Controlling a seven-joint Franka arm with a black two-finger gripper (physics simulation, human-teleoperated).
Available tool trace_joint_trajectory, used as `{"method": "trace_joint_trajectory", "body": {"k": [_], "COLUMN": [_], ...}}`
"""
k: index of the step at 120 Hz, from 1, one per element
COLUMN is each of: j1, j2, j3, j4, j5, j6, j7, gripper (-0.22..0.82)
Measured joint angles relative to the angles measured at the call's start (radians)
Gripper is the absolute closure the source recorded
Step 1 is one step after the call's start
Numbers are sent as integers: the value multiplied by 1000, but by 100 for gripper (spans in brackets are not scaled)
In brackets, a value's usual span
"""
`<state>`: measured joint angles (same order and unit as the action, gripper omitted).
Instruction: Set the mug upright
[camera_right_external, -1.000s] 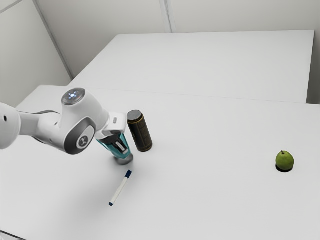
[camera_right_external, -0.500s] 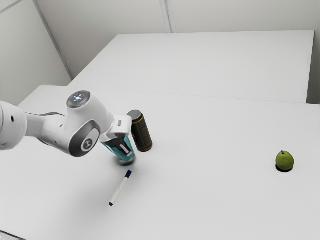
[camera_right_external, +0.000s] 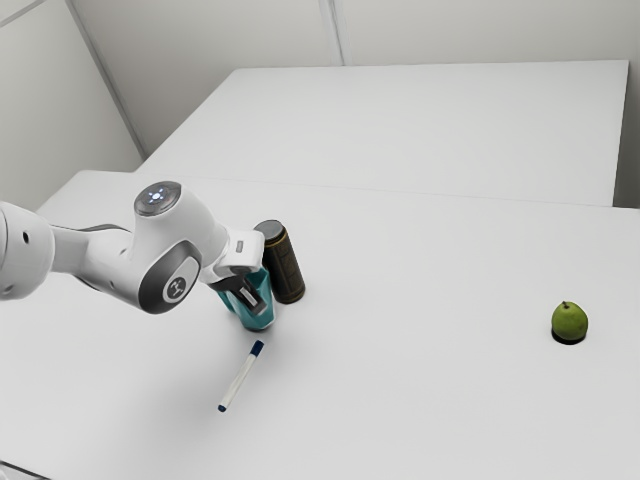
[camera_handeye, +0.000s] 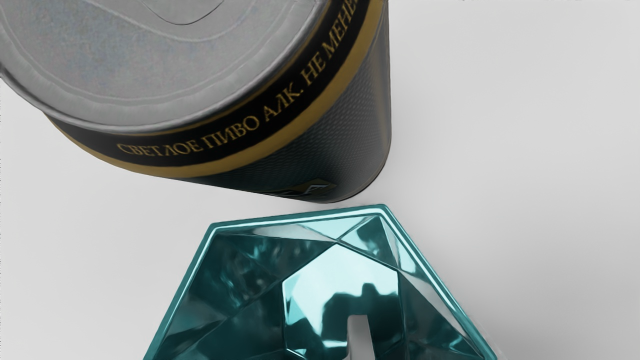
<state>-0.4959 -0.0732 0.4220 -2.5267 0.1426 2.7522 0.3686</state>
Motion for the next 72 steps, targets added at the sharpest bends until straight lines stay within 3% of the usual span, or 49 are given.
{"method": "trace_joint_trajectory", "body": {"k": [72], "j1": [13], "j2": [-53], "j3": [-52], "j4": [0], "j5": [5], "j6": [-18], "j7": [8], "gripper": [33]}}
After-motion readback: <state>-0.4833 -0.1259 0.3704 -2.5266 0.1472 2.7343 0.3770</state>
